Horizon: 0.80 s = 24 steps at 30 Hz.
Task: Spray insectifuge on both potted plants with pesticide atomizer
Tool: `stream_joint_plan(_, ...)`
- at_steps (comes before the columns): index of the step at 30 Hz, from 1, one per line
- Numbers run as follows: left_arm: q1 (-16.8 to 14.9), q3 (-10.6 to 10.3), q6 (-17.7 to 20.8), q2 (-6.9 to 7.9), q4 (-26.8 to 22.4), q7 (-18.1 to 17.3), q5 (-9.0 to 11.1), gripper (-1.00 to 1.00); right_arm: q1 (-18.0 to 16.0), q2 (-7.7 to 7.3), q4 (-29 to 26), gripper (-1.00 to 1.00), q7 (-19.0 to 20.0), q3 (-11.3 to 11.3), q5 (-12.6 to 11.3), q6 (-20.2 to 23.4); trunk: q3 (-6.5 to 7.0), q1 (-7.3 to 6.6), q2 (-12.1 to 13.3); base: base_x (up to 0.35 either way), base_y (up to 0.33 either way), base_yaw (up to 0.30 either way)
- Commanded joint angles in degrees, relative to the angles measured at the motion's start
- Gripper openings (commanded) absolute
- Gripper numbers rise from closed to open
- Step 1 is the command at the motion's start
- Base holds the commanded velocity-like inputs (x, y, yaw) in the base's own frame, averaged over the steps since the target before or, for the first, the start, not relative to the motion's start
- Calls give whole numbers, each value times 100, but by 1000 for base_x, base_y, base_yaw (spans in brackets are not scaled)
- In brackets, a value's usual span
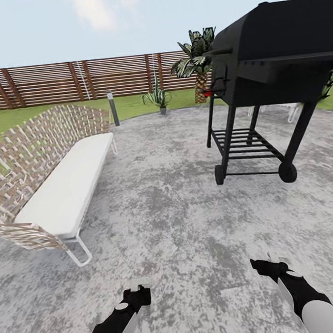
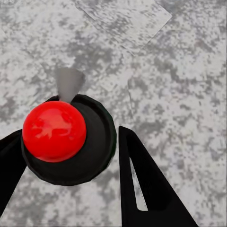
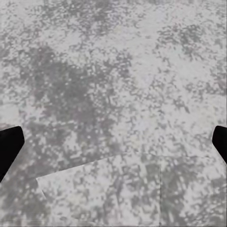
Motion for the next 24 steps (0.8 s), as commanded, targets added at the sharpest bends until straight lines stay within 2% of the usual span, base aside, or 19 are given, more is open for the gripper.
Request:
stream_joint_plan(1, -3, 19, -20, -4, 7, 9, -40, -100, -4, 4, -6, 100, 45, -49, 45, 13, -5, 2, -2, 338, 0, 0)
stream_joint_plan(24, -3, 19, -20, -3, 4, 9, -40, -100, -3, 3, -6, 100, 45, -49, 46, 13, -5, 2, -2, 338, 0, 0)
